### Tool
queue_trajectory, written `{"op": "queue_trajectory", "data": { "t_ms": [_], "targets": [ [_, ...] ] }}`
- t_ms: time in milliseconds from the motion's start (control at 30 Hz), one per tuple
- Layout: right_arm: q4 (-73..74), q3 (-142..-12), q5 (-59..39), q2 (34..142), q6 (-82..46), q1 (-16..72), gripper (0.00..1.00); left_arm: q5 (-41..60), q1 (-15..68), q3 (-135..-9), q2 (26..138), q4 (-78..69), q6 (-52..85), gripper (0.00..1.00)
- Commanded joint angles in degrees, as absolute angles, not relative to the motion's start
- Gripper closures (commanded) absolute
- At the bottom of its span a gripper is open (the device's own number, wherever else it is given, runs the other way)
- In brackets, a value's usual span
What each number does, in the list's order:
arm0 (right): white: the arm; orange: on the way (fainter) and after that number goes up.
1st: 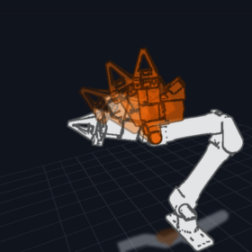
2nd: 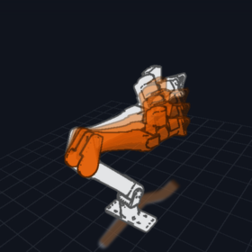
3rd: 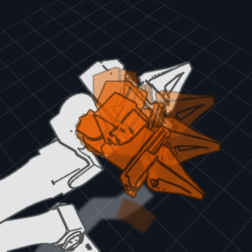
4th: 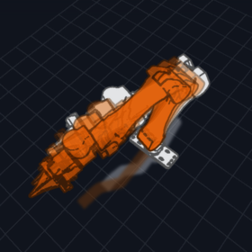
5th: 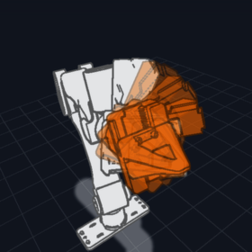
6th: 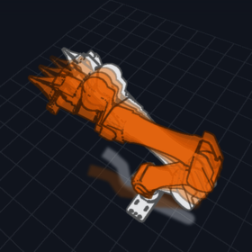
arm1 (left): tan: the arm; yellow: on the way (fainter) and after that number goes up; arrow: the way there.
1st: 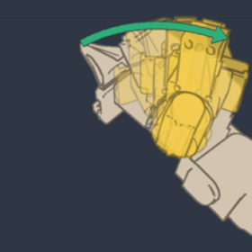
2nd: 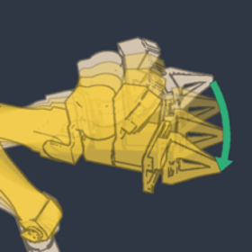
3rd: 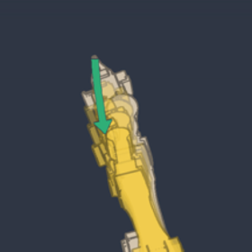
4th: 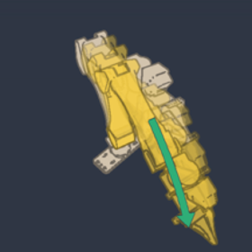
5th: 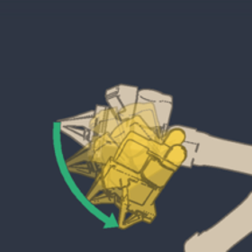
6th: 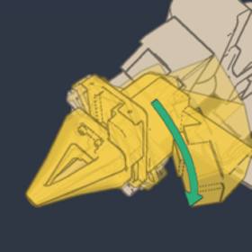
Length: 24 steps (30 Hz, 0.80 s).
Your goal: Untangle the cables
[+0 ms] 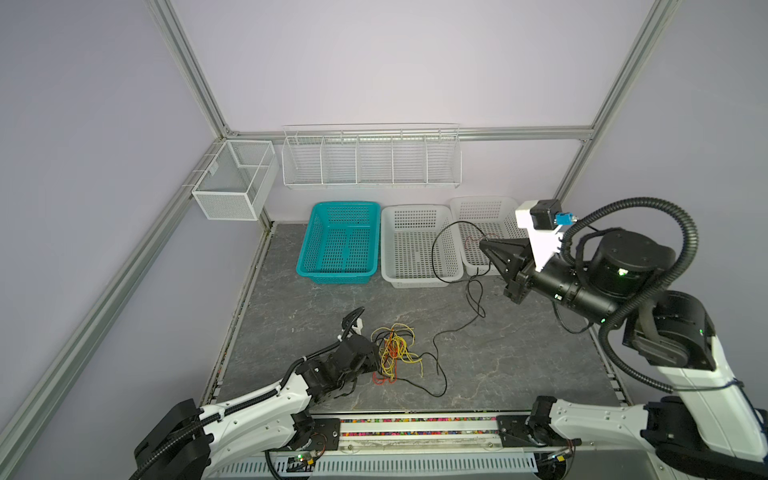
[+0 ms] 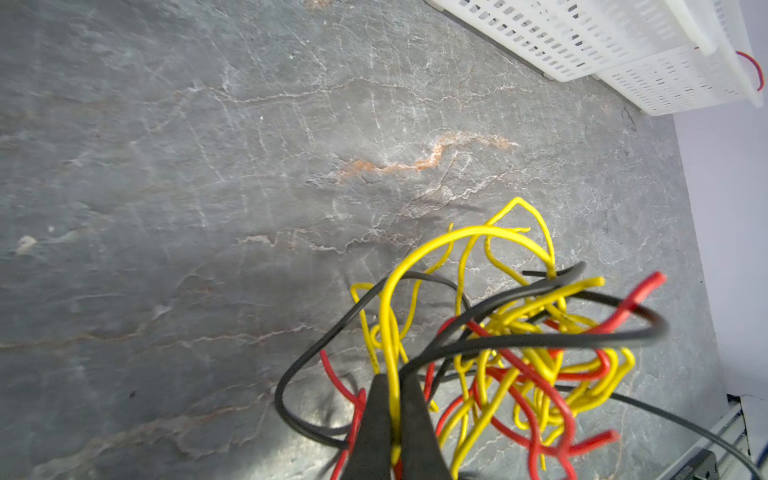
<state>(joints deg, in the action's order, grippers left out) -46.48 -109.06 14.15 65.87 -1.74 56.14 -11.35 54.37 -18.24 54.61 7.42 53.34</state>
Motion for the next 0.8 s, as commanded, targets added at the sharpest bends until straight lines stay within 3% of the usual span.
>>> {"op": "queue_trajectory", "data": {
  "t_ms": [0,167,433,567,767],
  "targets": [
    [-50.63,-119.15,14.77,69.86,1.27,55.64,0.94,-12.96,54.14,-18.99,57.44,9.03,51.78,1.0],
    [-54.4,-136.2,14.45,75.77,2.08,55.65,0.94,-13.11,54.08,-17.08,61.91,5.67,52.18,1.0],
    [-51.89,-128.41,12.22,73.81,0.82,55.63,0.94,-12.23,54.05,-18.29,63.31,4.25,51.89,0.99],
    [-49.21,-122.28,10.78,70.69,0.3,55.63,0.94,-10.96,54.06,-20.05,60.53,5.35,50.37,0.72],
    [-45.94,-112.22,8.37,66.65,-1.24,55.66,0.94,-10.24,54.05,-22.58,52.75,6.38,45.82,0.54]
  ]
}}
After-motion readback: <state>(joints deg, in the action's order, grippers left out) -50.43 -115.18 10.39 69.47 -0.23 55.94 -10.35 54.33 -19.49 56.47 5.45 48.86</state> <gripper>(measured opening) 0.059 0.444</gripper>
